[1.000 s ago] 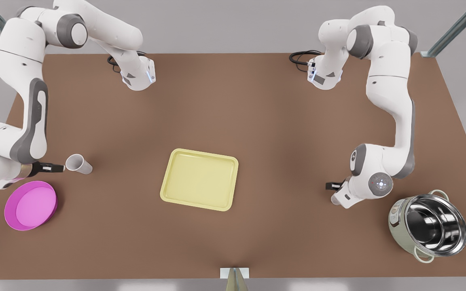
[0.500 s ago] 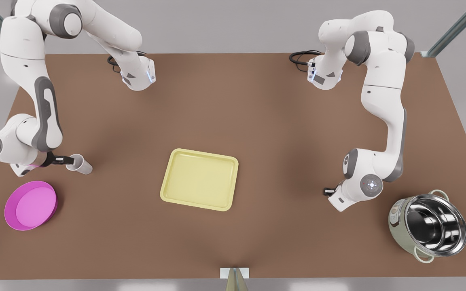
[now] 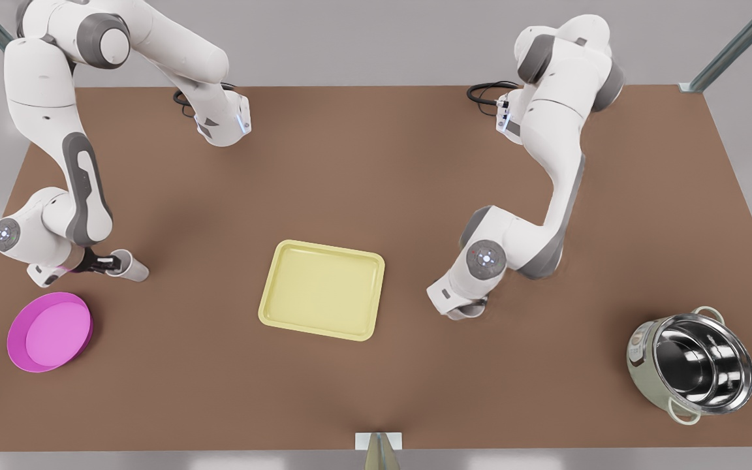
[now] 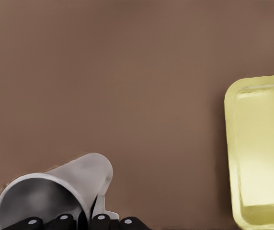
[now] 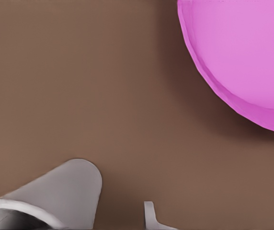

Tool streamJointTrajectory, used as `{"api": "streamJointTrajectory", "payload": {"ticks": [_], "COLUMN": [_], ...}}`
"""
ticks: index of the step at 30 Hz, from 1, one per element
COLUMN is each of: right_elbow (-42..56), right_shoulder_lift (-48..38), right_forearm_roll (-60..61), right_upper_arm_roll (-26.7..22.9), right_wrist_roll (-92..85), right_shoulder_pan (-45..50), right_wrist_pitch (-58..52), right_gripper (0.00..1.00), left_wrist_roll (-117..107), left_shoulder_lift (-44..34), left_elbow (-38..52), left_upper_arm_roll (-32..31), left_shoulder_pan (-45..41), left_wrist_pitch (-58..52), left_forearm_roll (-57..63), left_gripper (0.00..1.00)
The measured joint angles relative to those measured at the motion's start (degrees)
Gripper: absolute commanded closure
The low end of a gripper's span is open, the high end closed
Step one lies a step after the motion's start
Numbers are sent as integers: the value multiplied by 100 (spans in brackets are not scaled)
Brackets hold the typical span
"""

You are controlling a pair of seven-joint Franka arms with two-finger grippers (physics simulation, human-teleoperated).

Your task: Use both arms to respectively pick up the white IKEA cups from the middle-left and middle-right positions, then place the white IKEA cups onto the middle-middle tray, ensuring that the cups remain upright and do not tip over

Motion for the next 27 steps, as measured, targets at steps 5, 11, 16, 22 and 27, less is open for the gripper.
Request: {"api": "streamJointTrajectory", "payload": {"ticks": [5, 11, 16, 22, 27], "right_elbow": [15, 172, 334, 403, 588], "right_shoulder_lift": [-42, -167, -263, -224, 175], "right_forearm_roll": [6, 27, 211, 268, 251], "right_upper_arm_roll": [151, 396, 1439, 1666, 1662], "right_wrist_roll": [-121, -250, -60, 1024, 2158], "right_shoulder_pan": [17, 18, 151, 1890, 2859], "right_wrist_pitch": [-10, -240, -609, -619, -133], "right_gripper": [73, 79, 79, 79, 79], "left_wrist_roll": [-937, -1820, -2362, -2843, -3137], "left_shoulder_lift": [1184, 1623, 1720, 1985, 2019], "left_elbow": [1818, 2391, 2392, 2394, 2393], "left_upper_arm_roll": [224, 242, 234, 128, 125], "left_shoulder_pan": [-929, -1488, -1771, -1846, -1922], "left_wrist_pitch": [-306, -193, -157, -48, 51], "left_forearm_roll": [113, 106, 62, -23, -61], "left_gripper": [79, 79, 79, 79, 0]}}
